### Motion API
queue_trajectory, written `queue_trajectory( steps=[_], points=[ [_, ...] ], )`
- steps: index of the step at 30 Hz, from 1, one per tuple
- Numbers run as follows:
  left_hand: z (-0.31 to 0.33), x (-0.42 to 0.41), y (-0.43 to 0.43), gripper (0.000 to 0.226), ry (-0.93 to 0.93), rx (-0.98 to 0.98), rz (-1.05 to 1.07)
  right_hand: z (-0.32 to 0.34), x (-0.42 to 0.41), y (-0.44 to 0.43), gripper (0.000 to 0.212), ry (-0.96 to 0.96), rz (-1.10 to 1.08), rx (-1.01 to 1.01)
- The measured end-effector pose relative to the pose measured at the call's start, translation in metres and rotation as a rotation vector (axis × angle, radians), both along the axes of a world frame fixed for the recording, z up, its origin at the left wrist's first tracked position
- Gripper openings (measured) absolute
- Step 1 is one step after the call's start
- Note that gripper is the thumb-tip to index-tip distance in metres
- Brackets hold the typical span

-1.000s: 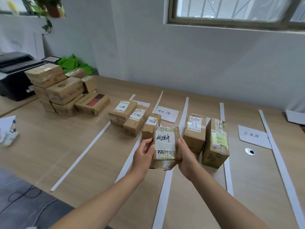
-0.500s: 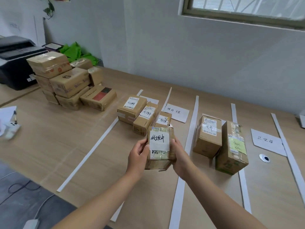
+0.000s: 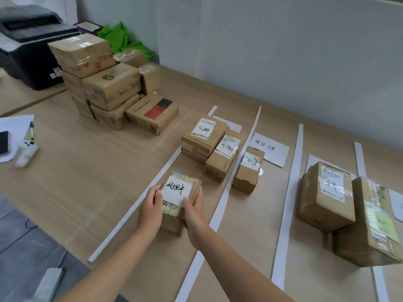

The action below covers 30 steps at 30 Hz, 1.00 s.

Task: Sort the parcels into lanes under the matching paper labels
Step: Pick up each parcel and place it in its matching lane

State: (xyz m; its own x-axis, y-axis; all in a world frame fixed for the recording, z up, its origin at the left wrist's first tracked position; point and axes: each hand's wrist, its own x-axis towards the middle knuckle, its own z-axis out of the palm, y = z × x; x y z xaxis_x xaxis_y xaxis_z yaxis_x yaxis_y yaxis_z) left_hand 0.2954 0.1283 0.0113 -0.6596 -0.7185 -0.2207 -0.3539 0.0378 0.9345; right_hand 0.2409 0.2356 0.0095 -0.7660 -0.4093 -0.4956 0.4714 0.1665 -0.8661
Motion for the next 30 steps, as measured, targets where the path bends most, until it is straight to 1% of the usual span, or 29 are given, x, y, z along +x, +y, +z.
queue_trajectory(
  steps=[4, 8, 13, 16, 23, 26, 30],
  points=[
    [-0.018, -0.004, -0.010, 0.026, -0.011, -0.042, 0.005, -0.007, -0.005, -0.005, 0.060, 0.135, 0.092, 0.087],
    [-0.022, -0.036, -0.028, 0.027, 0.013, -0.084, 0.001, -0.014, -0.032, -0.024, 0.058, 0.171, 0.061, 0.092],
    [-0.031, -0.076, -0.056, 0.025, 0.044, -0.114, -0.019, -0.013, -0.070, -0.049, 0.057, 0.135, 0.026, 0.100],
    [-0.035, -0.095, -0.069, 0.028, 0.031, -0.133, -0.042, -0.017, -0.087, -0.059, 0.058, 0.122, 0.006, 0.108],
    [-0.037, -0.134, -0.091, 0.027, 0.035, -0.162, -0.092, -0.018, -0.125, -0.079, 0.058, 0.040, 0.009, 0.178],
    [-0.034, -0.144, -0.094, 0.024, 0.041, -0.157, -0.107, -0.018, -0.137, -0.085, 0.057, 0.003, 0.004, 0.210],
    [-0.028, -0.151, -0.101, 0.024, 0.026, -0.140, -0.162, -0.013, -0.143, -0.089, 0.060, 0.013, -0.010, 0.238]
  ],
)
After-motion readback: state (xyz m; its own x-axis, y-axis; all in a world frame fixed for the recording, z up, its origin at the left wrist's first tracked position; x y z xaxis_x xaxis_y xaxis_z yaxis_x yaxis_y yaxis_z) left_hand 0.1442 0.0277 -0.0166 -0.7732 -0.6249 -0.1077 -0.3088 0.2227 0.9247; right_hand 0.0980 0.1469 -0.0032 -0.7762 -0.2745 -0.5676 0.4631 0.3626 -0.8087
